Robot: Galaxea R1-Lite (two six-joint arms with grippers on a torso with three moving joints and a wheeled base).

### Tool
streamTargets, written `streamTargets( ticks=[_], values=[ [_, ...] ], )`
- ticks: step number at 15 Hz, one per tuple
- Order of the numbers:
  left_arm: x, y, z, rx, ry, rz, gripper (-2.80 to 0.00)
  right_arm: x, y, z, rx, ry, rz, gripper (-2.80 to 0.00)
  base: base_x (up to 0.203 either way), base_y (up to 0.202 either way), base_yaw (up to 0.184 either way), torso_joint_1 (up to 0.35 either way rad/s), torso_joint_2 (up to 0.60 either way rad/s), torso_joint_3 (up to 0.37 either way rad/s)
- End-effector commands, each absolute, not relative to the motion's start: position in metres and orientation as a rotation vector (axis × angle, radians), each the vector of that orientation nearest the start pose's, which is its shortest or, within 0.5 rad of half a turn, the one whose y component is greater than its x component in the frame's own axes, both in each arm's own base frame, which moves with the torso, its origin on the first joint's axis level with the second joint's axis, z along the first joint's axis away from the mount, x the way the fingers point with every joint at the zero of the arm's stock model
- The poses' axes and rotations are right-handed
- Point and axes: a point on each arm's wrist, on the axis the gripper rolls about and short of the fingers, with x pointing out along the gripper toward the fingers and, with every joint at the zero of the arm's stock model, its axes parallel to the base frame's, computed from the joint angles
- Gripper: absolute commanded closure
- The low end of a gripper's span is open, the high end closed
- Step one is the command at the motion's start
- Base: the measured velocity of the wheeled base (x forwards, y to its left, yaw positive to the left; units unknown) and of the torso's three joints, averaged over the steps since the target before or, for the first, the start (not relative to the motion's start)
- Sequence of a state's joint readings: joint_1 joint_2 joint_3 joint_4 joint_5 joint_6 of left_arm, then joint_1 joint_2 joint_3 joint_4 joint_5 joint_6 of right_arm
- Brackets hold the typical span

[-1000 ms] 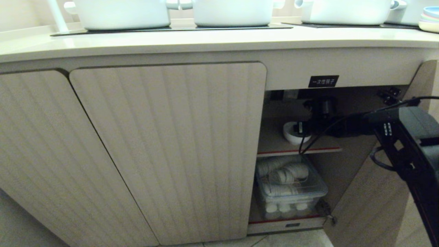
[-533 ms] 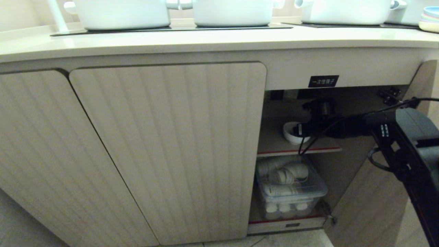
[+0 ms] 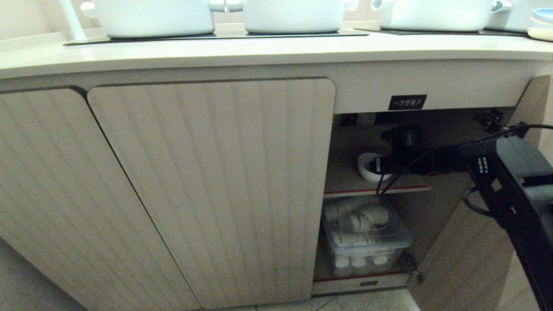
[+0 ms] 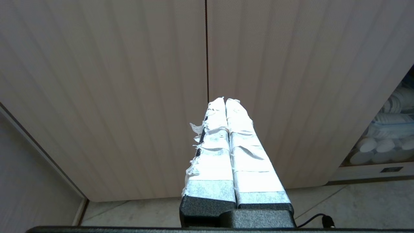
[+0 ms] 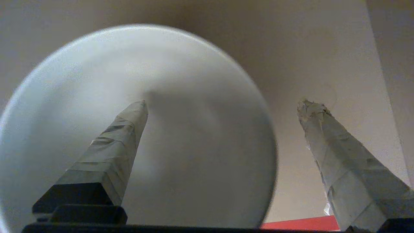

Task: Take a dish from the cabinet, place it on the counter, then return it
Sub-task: Take the bowl from the cabinet

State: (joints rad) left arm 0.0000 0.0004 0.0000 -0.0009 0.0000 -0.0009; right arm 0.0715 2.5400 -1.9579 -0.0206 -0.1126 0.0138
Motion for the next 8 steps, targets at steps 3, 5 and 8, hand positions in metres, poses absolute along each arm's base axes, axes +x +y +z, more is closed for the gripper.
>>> streamTargets(
  ticks=[3,5,8],
  values=[
    [-0.0228,0.0000,0.0756,-0.002,-0.002,0.000,0.00,0.5207,0.0351,0.0803,-0.039,0.562,-0.044,-2.80,0.000,0.000,0.000,0.000,0.00,0.000],
    [-0.0228,0.0000,0.0755,-0.002,0.000,0.000,0.00,0.5197,0.0350,0.0794,-0.040,0.577,-0.044,-2.80,0.000,0.000,0.000,0.000,0.00,0.000],
    [-0.0228,0.0000,0.0756,-0.002,-0.002,0.000,0.00,0.5176,0.0349,0.0802,-0.043,0.606,-0.043,-2.80,0.000,0.000,0.000,0.000,0.00,0.000]
  ],
)
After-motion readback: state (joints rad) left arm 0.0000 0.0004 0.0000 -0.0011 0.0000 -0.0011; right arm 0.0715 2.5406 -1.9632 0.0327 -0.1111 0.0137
